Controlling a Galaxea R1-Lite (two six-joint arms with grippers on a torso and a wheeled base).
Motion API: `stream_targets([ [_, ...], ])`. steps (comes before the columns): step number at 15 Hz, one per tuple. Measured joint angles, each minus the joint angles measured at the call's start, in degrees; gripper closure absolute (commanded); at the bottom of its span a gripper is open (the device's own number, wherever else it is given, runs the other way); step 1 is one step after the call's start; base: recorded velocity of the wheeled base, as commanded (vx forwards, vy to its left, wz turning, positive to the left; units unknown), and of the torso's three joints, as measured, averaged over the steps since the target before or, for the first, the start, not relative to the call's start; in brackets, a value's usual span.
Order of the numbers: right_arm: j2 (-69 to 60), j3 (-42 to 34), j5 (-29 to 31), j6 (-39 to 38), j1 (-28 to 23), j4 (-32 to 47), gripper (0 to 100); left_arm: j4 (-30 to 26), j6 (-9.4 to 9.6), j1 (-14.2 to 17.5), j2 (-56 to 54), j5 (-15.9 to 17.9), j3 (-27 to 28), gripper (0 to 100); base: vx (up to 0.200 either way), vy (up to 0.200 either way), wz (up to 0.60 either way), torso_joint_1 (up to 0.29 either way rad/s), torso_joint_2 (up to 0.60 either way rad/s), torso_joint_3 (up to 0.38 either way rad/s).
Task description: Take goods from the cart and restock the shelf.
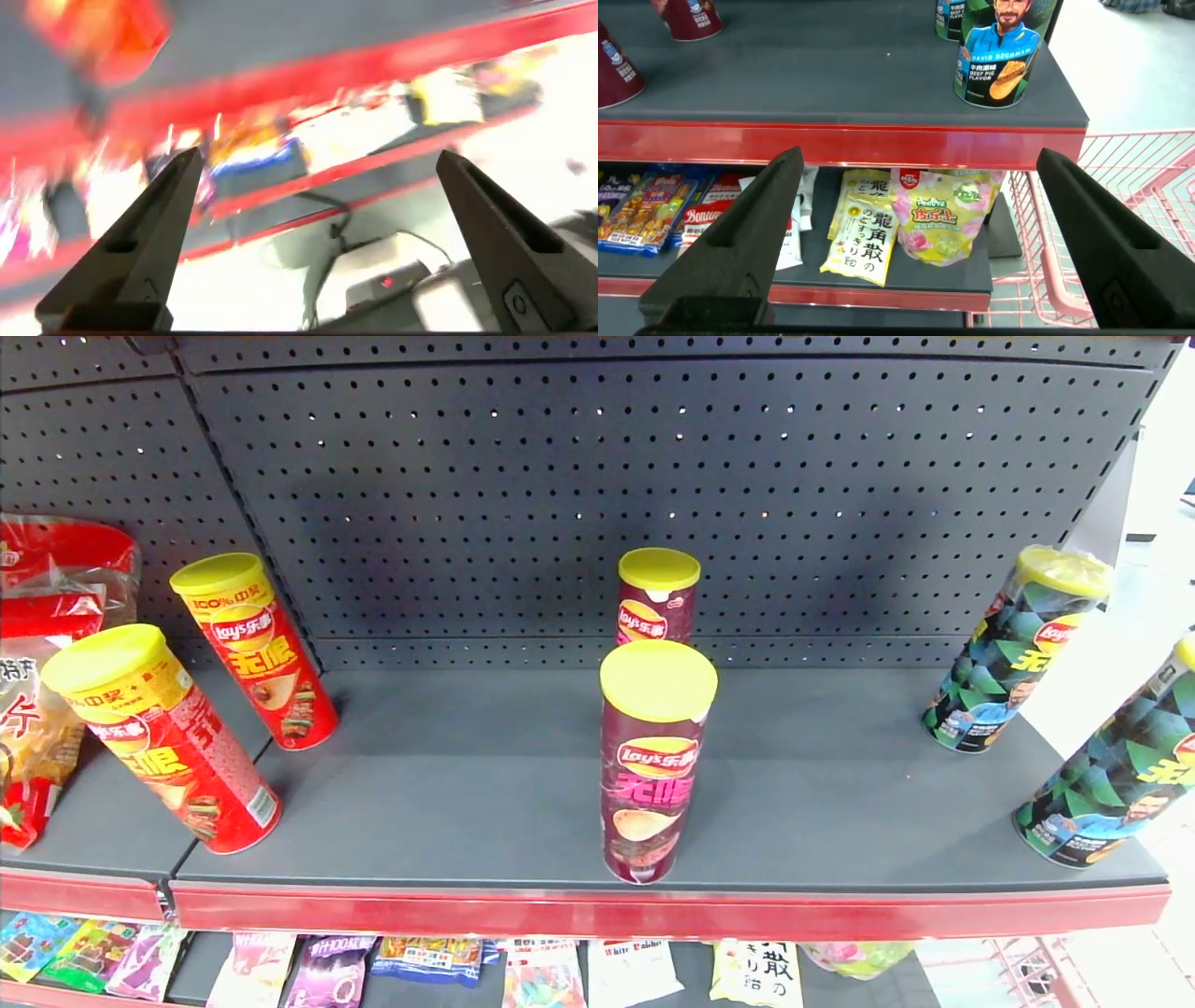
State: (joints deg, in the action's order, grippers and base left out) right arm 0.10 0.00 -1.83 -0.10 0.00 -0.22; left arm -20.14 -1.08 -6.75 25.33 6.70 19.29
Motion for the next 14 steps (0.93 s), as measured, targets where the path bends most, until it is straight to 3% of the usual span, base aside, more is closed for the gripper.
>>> stream_targets([
  [1, 0.00, 0.00, 0.00, 0.00, 0.00, -0.02, 0, -1.01, -0.41, 3.28, -3.78, 0.07, -2.61, 0, 0.000, 0.000, 0.00, 0.000, 0.00, 0.000],
  [3, 0.00, 0.00, 0.00, 0.00, 0.00, -0.02, 0, -0.41, -0.85, 6.40, -10.45, 0.51, -6.31, 0, 0.000, 0.000, 0.00, 0.000, 0.00, 0.000],
  [6, 0.00, 0.00, 0.00, 0.00, 0.00, -0.02, 0, 3.12, -1.45, 7.27, -19.69, 0.68, -9.09, 0, 0.000, 0.000, 0.00, 0.000, 0.00, 0.000],
  [8, 0.00, 0.00, 0.02, 0.00, 0.00, -0.02, 0, 19.13, -1.60, 7.22, -22.97, -1.67, -13.56, 0, 0.000, 0.000, 0.00, 0.000, 0.00, 0.000],
  [9, 0.00, 0.00, 0.00, 0.00, 0.00, -0.02, 0, 23.75, -1.60, 7.22, -23.82, -3.04, -15.08, 0, 0.000, 0.000, 0.00, 0.000, 0.00, 0.000],
  [11, 0.00, 0.00, 0.00, 0.00, 0.00, -0.02, 0, 20.63, -0.55, 7.13, -24.82, -4.61, -17.83, 0, 0.000, 0.000, 0.00, 0.000, 0.00, 0.000],
  [12, 0.00, 0.00, 0.00, 0.00, 0.00, -0.02, 0, 20.19, -0.57, 7.02, -25.06, -4.72, -18.44, 0, 0.000, 0.000, 0.00, 0.000, 0.00, 0.000],
  [14, 0.00, 0.00, 0.00, 0.00, 0.00, -0.02, 0, 20.09, -1.51, 6.94, -25.28, -8.80, -19.08, 0, 0.000, 0.000, 0.00, 0.000, 0.00, 0.000],
])
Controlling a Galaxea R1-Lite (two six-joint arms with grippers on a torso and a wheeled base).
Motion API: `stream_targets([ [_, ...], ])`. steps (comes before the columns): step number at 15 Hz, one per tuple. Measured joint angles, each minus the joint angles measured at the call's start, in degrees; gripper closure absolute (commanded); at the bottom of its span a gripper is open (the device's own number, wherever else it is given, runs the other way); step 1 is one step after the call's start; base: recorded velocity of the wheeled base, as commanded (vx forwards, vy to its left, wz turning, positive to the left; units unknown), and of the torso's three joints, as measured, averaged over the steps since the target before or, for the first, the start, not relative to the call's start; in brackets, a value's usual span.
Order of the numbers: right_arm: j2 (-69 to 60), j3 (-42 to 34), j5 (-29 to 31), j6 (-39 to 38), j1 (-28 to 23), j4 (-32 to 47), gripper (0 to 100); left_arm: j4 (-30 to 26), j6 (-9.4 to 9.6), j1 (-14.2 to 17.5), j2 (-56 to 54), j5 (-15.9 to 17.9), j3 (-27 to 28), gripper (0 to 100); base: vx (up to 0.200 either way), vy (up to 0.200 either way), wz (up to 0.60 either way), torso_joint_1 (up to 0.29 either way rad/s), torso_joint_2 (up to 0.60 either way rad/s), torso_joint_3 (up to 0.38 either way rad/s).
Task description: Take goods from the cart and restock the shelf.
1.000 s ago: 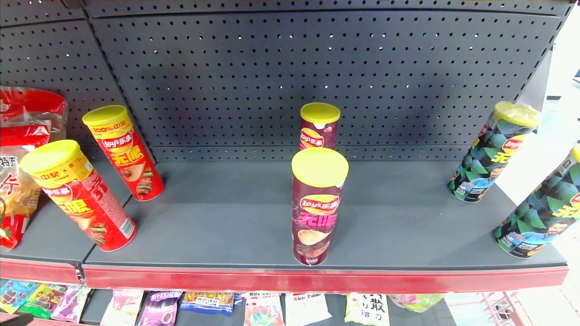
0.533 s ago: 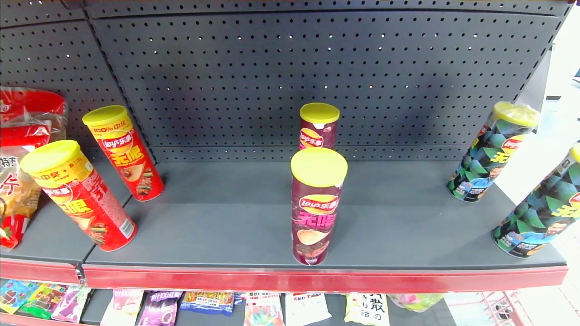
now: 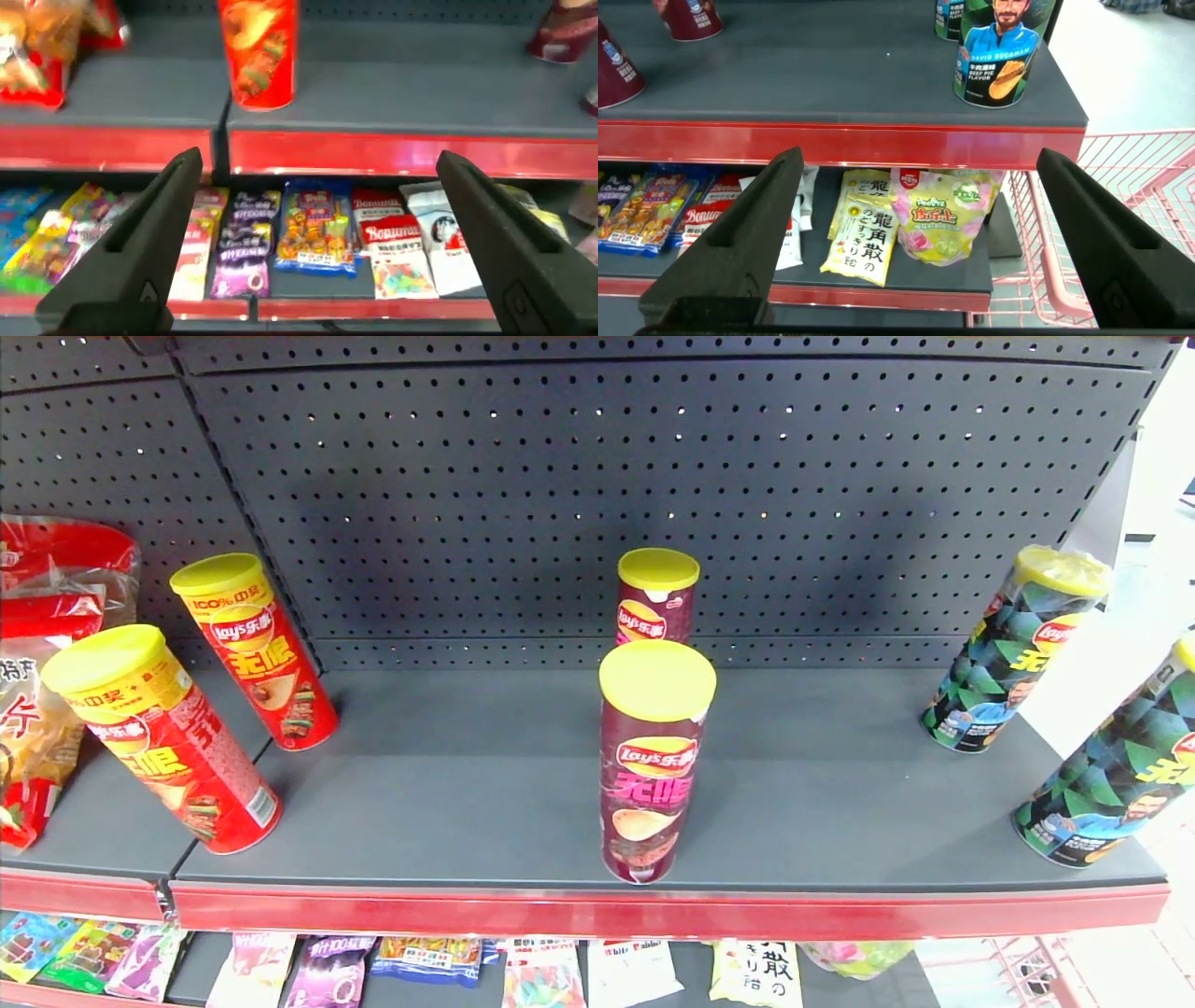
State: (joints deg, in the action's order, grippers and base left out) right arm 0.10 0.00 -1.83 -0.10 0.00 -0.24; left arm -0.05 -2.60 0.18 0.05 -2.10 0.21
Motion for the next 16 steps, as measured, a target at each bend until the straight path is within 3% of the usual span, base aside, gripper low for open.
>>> stream_targets([
  [16, 0.00, 0.00, 0.38, 0.12, 0.00, 0.02, 0, 0.05, 0.94, -0.02, -0.15, 0.88, -0.21, 0, 0.000, 0.000, 0.00, 0.000, 0.00, 0.000],
])
